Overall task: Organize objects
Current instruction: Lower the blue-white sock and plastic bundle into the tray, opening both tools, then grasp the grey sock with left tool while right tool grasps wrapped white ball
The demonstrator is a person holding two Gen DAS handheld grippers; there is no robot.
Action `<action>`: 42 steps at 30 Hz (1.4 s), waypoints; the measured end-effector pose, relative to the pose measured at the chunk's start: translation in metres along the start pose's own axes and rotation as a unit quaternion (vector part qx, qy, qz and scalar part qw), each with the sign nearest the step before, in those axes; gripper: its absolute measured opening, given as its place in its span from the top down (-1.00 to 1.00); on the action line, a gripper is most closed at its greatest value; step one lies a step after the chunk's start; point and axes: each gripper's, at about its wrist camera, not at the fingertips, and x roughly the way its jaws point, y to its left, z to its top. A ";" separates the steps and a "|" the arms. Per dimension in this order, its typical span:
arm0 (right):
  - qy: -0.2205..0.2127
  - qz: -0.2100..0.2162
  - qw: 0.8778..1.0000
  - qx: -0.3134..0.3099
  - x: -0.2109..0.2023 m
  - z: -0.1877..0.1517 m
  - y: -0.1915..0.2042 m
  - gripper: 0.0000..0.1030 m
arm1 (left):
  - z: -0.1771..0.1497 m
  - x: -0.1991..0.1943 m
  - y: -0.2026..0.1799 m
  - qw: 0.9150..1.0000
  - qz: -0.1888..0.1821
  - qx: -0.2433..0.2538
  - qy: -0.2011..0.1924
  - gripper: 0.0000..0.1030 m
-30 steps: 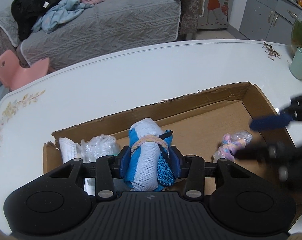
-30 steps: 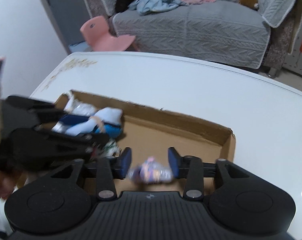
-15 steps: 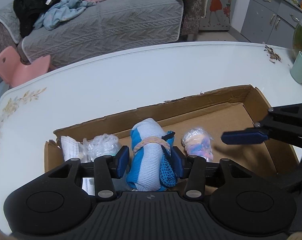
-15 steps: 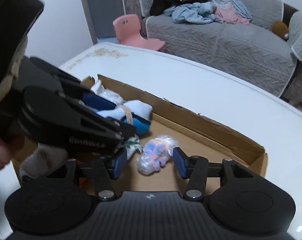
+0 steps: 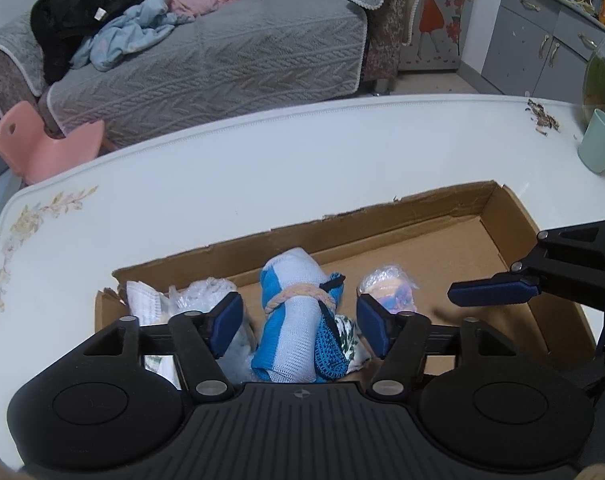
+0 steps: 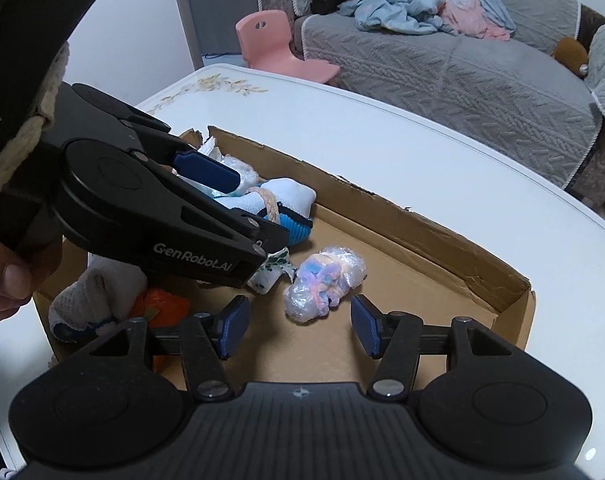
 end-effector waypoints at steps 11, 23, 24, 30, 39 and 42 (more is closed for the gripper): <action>-0.003 -0.001 1.000 0.001 -0.004 0.000 0.003 -0.15 | 0.001 -0.014 -0.005 1.000 -0.002 0.002 -0.011 -0.45; -0.030 -0.001 0.999 0.024 -0.040 -0.009 0.011 -0.45 | -0.015 -0.078 -0.007 1.000 -0.003 0.009 -0.027 -0.65; -0.032 -0.003 0.999 0.023 -0.045 -0.011 0.013 -0.45 | -0.020 -0.087 -0.007 1.000 -0.004 0.010 -0.027 -0.65; -0.050 -0.017 0.998 0.026 -0.083 -0.028 0.027 -0.73 | -0.066 -0.138 -0.005 1.000 -0.003 0.021 -0.008 -0.71; -0.039 -0.014 0.996 0.085 -0.105 -0.077 0.047 -0.89 | -0.157 -0.172 -0.019 0.997 -0.045 0.003 0.055 -0.79; -0.019 -0.019 0.995 0.097 -0.100 -0.092 0.055 -0.89 | -0.187 -0.162 -0.044 0.995 -0.047 0.038 0.073 -0.81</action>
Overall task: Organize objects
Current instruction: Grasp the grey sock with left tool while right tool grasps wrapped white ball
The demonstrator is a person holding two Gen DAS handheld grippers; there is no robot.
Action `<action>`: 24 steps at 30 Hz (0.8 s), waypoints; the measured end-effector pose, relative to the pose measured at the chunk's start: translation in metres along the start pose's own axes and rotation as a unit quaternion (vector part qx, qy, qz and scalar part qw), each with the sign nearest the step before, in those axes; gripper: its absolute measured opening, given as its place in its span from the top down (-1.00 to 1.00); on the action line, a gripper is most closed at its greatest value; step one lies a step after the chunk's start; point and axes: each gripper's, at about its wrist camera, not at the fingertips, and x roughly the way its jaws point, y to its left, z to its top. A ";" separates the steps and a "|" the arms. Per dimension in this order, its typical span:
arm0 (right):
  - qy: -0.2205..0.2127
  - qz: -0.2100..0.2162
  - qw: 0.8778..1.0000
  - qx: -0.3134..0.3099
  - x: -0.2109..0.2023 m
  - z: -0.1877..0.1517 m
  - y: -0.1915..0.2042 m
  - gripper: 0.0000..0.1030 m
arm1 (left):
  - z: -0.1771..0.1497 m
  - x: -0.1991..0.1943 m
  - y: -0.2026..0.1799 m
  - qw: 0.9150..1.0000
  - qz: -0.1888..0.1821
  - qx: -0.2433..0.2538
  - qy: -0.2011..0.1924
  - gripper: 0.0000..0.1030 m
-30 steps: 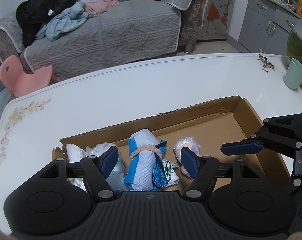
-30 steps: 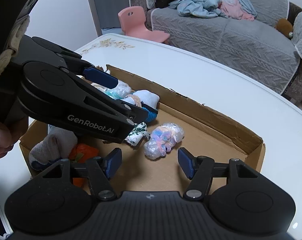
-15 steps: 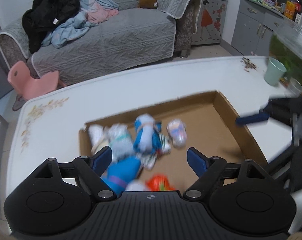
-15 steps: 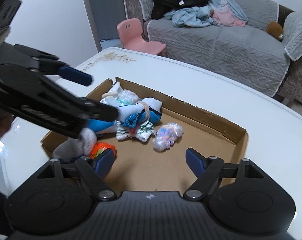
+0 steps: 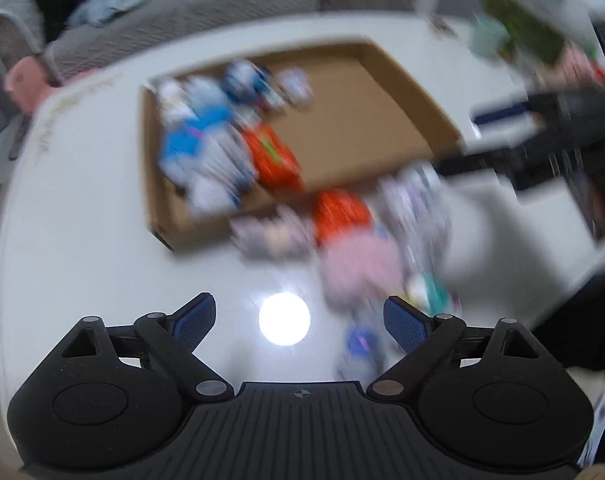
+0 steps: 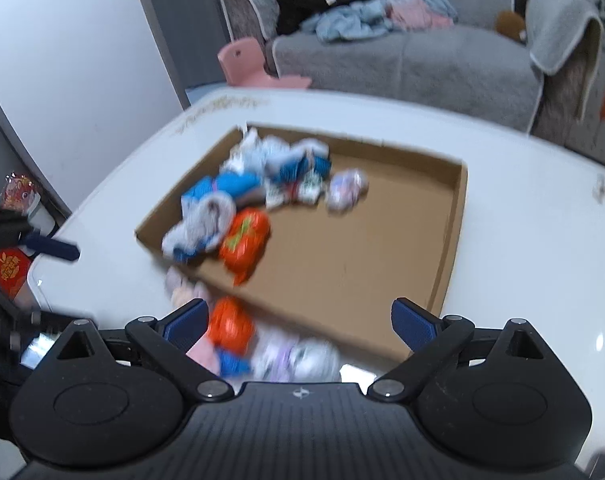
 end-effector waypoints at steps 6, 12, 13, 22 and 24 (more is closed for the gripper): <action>0.022 -0.020 0.999 0.033 0.018 -0.015 -0.003 -0.89 | -0.030 0.033 -0.032 0.997 0.011 0.067 0.022 -0.77; 0.046 -0.016 0.998 0.041 0.044 -0.015 0.003 -0.89 | -0.036 0.047 -0.028 0.996 0.031 0.080 0.028 -0.77; 0.051 -0.015 0.998 0.041 0.048 -0.016 0.005 -0.89 | -0.036 0.049 -0.025 0.996 0.028 0.074 0.030 -0.77; 0.076 -0.024 0.996 0.047 0.066 -0.020 0.007 -0.81 | -0.038 0.057 -0.027 0.997 0.007 0.075 0.028 -0.53; 0.079 -0.026 0.995 0.058 0.069 -0.020 0.003 -0.61 | -0.038 0.060 -0.029 0.996 0.002 0.082 0.029 -0.34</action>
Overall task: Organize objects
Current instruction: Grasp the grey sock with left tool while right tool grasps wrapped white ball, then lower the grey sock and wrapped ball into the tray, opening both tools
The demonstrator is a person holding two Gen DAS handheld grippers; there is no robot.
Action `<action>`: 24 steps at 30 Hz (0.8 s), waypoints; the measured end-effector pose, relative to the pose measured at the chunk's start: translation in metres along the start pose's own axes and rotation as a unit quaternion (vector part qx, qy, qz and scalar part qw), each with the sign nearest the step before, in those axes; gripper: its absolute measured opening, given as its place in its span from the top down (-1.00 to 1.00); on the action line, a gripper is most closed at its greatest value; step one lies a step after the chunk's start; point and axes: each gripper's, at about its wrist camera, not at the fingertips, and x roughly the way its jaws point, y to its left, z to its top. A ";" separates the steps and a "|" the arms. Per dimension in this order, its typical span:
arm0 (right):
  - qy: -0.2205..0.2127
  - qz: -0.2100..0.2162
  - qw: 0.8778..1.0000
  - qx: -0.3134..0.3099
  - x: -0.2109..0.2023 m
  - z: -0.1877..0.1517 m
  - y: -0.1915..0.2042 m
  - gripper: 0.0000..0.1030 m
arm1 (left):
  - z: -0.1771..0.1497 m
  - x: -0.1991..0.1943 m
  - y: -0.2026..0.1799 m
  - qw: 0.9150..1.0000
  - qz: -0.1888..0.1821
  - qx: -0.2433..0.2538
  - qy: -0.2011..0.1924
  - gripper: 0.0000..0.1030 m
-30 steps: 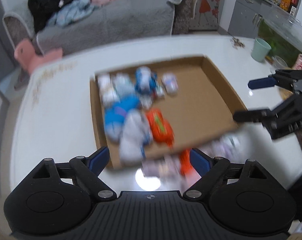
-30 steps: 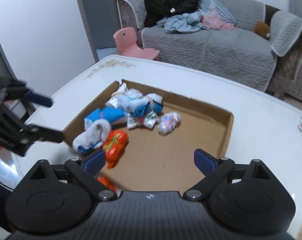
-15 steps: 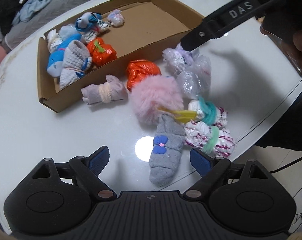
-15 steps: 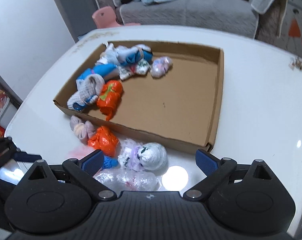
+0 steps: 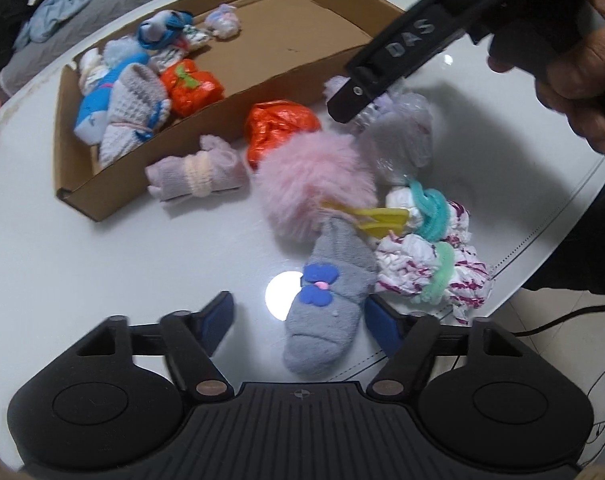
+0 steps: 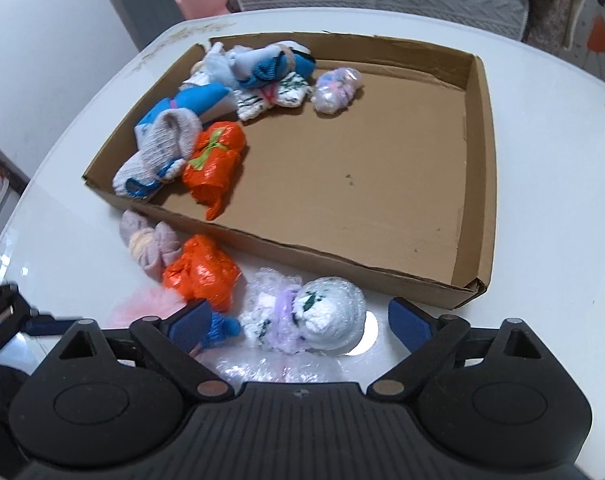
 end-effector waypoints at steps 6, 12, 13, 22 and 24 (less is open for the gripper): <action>0.011 0.002 1.000 0.008 0.003 -0.001 -0.005 -0.11 | 0.004 0.001 0.003 1.000 -0.019 -0.014 0.000 0.13; 0.009 0.008 1.000 0.023 -0.009 -0.004 -0.015 -0.09 | 0.002 -0.003 0.004 1.000 -0.004 -0.008 0.009 0.22; 0.007 0.008 1.000 0.029 -0.011 -0.004 -0.018 -0.09 | 0.002 -0.004 0.006 1.000 -0.003 -0.012 0.012 0.22; -0.008 0.007 0.998 0.059 -0.028 -0.006 -0.040 -0.09 | 0.003 -0.014 0.016 0.999 0.007 -0.010 0.031 0.22; -0.015 0.005 0.998 0.065 -0.035 -0.007 -0.046 -0.09 | 0.001 -0.021 0.020 0.999 0.014 -0.009 0.032 0.22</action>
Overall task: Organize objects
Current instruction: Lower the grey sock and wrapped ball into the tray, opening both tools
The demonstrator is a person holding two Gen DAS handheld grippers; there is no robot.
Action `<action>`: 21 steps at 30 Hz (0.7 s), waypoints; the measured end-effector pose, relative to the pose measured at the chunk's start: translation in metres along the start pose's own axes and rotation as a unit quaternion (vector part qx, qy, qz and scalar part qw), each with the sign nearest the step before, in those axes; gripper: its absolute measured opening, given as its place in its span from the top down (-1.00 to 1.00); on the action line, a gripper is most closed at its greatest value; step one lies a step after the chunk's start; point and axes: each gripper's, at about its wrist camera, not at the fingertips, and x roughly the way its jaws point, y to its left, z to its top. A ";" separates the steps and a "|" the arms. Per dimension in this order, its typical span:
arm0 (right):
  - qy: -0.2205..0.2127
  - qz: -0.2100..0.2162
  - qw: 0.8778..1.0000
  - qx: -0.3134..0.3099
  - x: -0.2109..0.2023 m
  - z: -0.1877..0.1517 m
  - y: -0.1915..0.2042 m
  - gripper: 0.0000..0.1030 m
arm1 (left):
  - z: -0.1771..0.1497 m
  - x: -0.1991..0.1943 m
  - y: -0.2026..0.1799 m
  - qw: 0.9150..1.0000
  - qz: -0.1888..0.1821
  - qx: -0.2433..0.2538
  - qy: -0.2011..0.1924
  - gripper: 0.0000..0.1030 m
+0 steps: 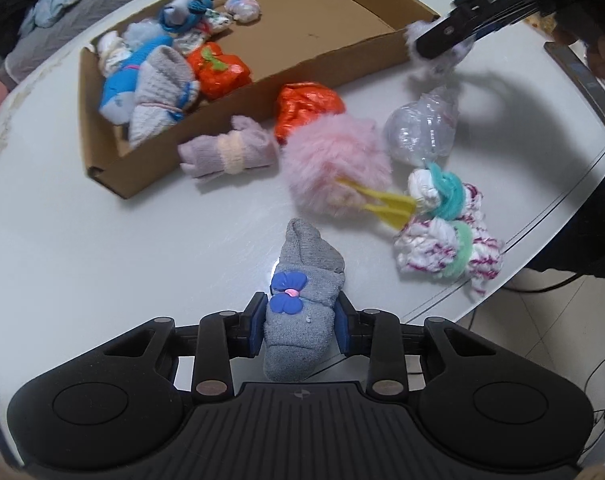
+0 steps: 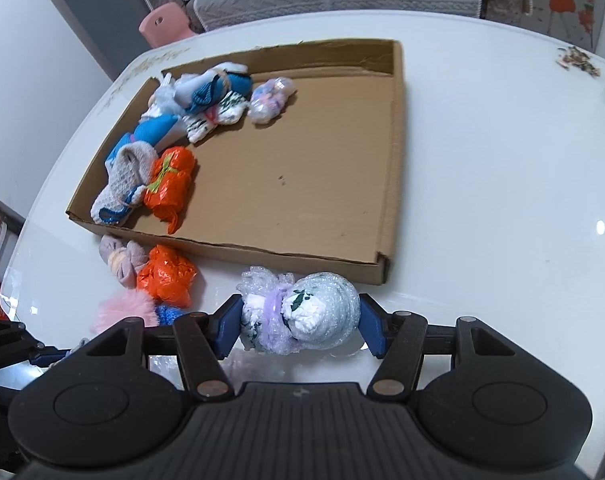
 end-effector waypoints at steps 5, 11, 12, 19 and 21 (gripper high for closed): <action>-0.035 -0.001 0.999 0.016 -0.025 0.005 -0.017 -0.09 | 0.016 -0.034 0.026 0.998 0.005 -0.043 -0.045 0.22; -0.103 -0.012 0.994 0.036 -0.051 0.016 -0.032 -0.10 | 0.056 -0.079 0.057 0.985 0.016 -0.104 -0.138 0.22; -0.114 -0.015 0.993 0.036 -0.054 0.018 -0.032 -0.10 | 0.063 -0.084 0.058 0.983 0.020 -0.108 -0.149 0.22; -0.202 -0.011 0.979 0.020 -0.065 0.044 -0.027 -0.10 | 0.126 -0.073 0.053 0.979 0.017 -0.095 -0.180 0.22; -0.216 -0.010 0.976 0.006 -0.063 0.056 -0.023 -0.10 | 0.145 -0.066 0.048 0.979 0.009 -0.090 -0.184 0.22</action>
